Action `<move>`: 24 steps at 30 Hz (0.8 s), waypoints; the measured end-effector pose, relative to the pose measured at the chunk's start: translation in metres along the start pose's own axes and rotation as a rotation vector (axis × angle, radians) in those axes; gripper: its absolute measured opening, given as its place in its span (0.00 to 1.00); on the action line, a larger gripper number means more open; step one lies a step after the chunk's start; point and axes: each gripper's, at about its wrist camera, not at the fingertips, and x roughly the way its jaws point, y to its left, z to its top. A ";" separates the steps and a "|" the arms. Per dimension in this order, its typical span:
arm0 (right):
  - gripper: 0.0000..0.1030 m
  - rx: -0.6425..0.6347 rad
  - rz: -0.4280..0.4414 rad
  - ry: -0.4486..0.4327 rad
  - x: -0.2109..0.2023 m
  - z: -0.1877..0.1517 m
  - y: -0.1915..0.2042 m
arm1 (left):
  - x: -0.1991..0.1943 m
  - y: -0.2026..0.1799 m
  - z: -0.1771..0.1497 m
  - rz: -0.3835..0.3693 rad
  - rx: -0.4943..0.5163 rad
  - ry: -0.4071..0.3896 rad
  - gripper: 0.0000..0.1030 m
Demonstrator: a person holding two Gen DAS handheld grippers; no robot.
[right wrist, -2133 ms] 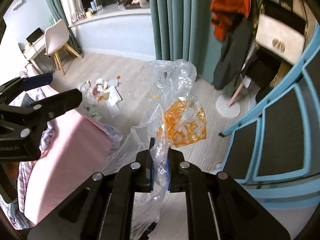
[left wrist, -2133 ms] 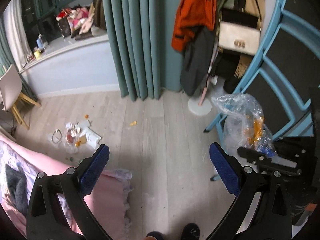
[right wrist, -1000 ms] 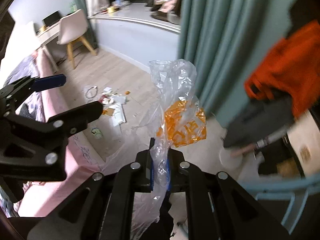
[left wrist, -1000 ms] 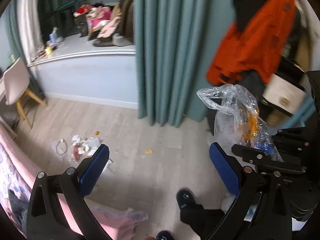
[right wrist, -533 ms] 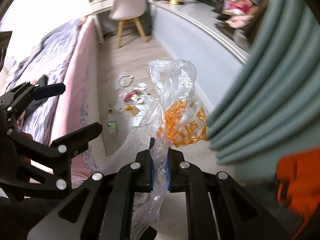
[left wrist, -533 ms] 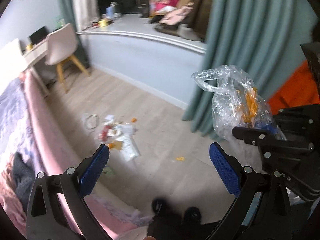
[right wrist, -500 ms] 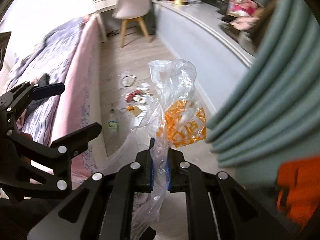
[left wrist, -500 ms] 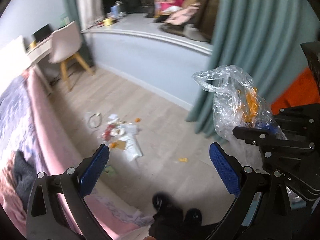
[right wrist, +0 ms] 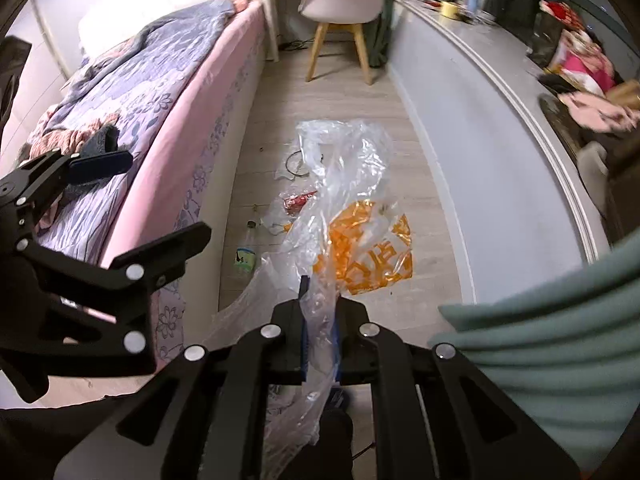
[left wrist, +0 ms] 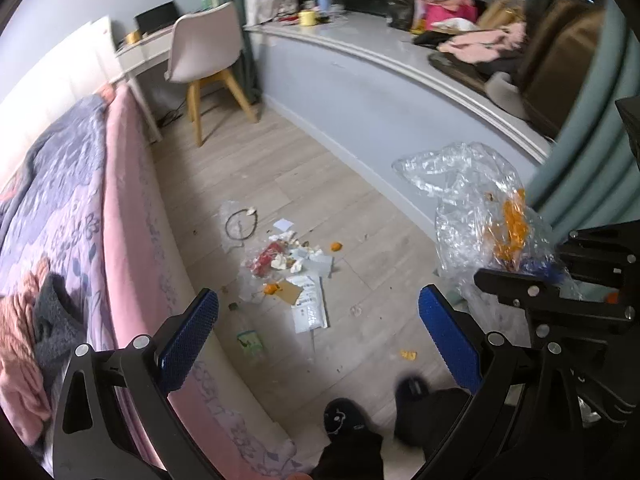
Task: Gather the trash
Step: 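Carry the bag in the right tool toward the trash pile by the bed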
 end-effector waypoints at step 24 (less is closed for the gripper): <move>0.10 -0.480 0.211 0.043 0.115 0.092 0.044 | 0.083 0.121 -0.029 0.334 -0.548 0.077 0.94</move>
